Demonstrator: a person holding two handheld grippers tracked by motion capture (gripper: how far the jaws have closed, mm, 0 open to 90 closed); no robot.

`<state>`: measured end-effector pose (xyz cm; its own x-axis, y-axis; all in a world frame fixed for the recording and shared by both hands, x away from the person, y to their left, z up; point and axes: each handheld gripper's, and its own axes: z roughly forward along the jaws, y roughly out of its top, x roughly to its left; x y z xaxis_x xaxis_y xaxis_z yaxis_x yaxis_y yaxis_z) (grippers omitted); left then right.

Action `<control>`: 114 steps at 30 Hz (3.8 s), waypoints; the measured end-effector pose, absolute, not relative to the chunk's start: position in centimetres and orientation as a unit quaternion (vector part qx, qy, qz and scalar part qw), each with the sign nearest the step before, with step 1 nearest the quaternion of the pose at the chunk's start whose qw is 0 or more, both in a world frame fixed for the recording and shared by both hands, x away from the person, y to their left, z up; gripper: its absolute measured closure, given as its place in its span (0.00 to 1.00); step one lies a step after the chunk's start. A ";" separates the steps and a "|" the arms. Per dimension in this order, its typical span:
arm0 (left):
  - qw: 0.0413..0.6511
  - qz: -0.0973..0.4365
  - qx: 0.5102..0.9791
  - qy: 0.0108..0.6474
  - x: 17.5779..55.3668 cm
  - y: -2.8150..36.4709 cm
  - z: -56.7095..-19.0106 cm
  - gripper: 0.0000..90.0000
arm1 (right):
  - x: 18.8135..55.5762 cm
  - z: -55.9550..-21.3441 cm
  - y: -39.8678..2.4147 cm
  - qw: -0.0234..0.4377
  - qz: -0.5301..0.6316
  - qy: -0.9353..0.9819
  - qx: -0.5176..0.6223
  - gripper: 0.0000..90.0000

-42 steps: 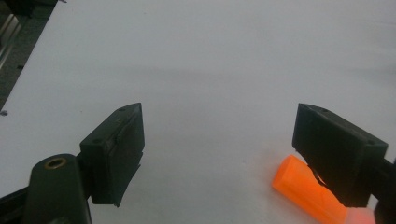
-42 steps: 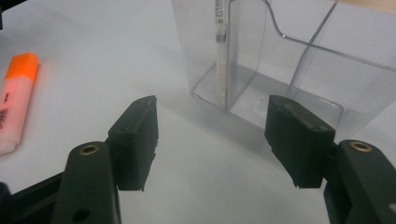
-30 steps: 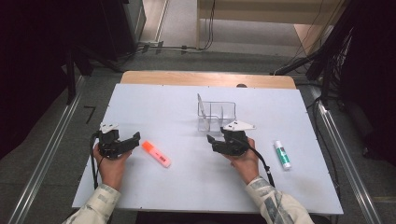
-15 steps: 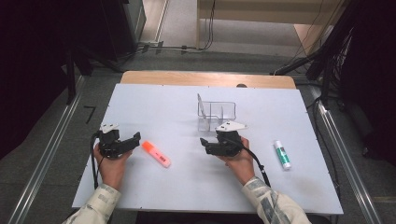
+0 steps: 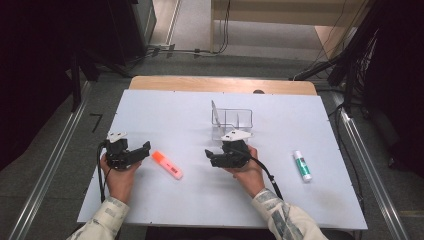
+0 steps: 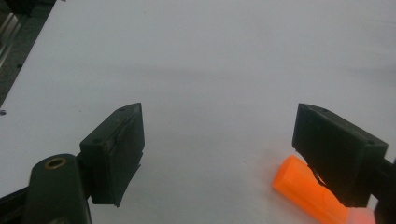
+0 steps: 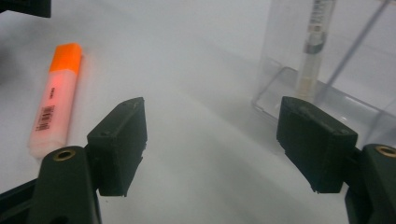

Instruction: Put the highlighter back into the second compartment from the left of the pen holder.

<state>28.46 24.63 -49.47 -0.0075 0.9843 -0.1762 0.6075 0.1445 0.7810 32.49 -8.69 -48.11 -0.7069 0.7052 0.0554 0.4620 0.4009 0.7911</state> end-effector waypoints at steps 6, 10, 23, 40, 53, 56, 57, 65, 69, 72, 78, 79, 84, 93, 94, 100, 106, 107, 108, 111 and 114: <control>0.368 0.257 0.600 0.662 28.5 24.7 -49.5 0.20 | 32.4 -48.3 -7.5 0.136 0.419 0.828 0.346 0.26; 0.368 0.257 0.600 0.662 28.5 24.7 -49.5 0.20 | 32.3 -48.4 -6.8 0.134 0.418 0.831 0.341 0.26; 0.368 0.257 0.600 0.662 28.5 24.7 -49.4 0.20 | 32.0 -48.4 -4.5 0.121 0.424 0.837 0.323 0.26; 0.369 0.258 0.600 0.661 28.4 24.7 -49.4 0.20 | 31.6 -49.1 -0.4 0.110 0.421 0.849 0.299 0.27; 0.369 0.257 0.602 0.660 28.4 24.8 -49.4 0.20 | 31.0 -50.3 2.9 0.116 0.413 0.859 0.280 0.30; 0.369 0.256 0.602 0.660 28.4 24.8 -49.4 0.20 | 30.9 -50.4 3.4 0.116 0.415 0.858 0.280 0.31; 0.369 0.256 0.602 0.660 28.4 24.8 -49.4 0.20 | 30.9 -50.5 3.6 0.116 0.415 0.859 0.277 0.31; 0.370 0.256 0.602 0.660 28.4 24.8 -49.4 0.20 | 30.6 -50.8 5.3 0.119 0.408 0.866 0.266 0.34; 0.371 0.255 0.602 0.660 28.4 24.8 -49.4 0.20 | 30.7 -51.1 6.1 0.125 0.402 0.869 0.260 0.37; 0.371 0.254 0.602 0.660 28.4 24.8 -49.4 0.20 | 30.7 -51.3 6.5 0.126 0.397 0.872 0.258 0.41; 0.372 0.254 0.602 0.659 28.5 24.8 -49.4 0.20 | 31.0 -51.3 7.0 0.130 0.391 0.875 0.255 0.50; 0.372 0.254 0.602 0.659 28.5 24.8 -49.4 0.20 | 31.0 -51.4 7.1 0.129 0.387 0.876 0.256 0.51; 0.371 0.254 0.602 0.659 28.4 24.8 -49.4 0.20 | 31.1 -51.7 7.4 0.129 0.374 0.882 0.256 0.54; 0.371 0.254 0.603 0.659 28.4 24.8 -49.4 0.20 | 30.9 -51.8 7.7 0.130 0.375 0.883 0.249 0.64; 0.371 0.255 0.603 0.659 28.4 24.8 -49.4 0.20 | 30.9 -51.8 7.7 0.129 0.374 0.884 0.249 0.66; 0.372 0.254 0.603 0.658 28.4 24.8 -49.4 0.20 | 31.0 -51.8 7.7 0.127 0.374 0.883 0.252 0.70; 0.372 0.254 0.603 0.658 28.4 24.8 -49.4 0.20 | 31.1 -51.7 7.6 0.124 0.374 0.884 0.250 0.71; 0.372 0.254 0.603 0.658 28.4 24.8 -49.4 0.20 | 31.1 -51.7 7.6 0.124 0.375 0.884 0.251 0.71; 0.372 0.255 0.603 0.658 28.4 24.8 -49.4 0.20 | 31.1 -51.8 7.5 0.124 0.376 0.884 0.250 0.71; 0.373 0.254 0.601 0.660 28.4 24.9 -49.4 0.20 | 31.0 -51.8 7.5 0.127 0.379 0.882 0.250 0.72; 0.373 0.254 0.601 0.659 28.4 24.9 -49.4 0.20 | 31.0 -51.8 7.4 0.127 0.381 0.881 0.252 0.72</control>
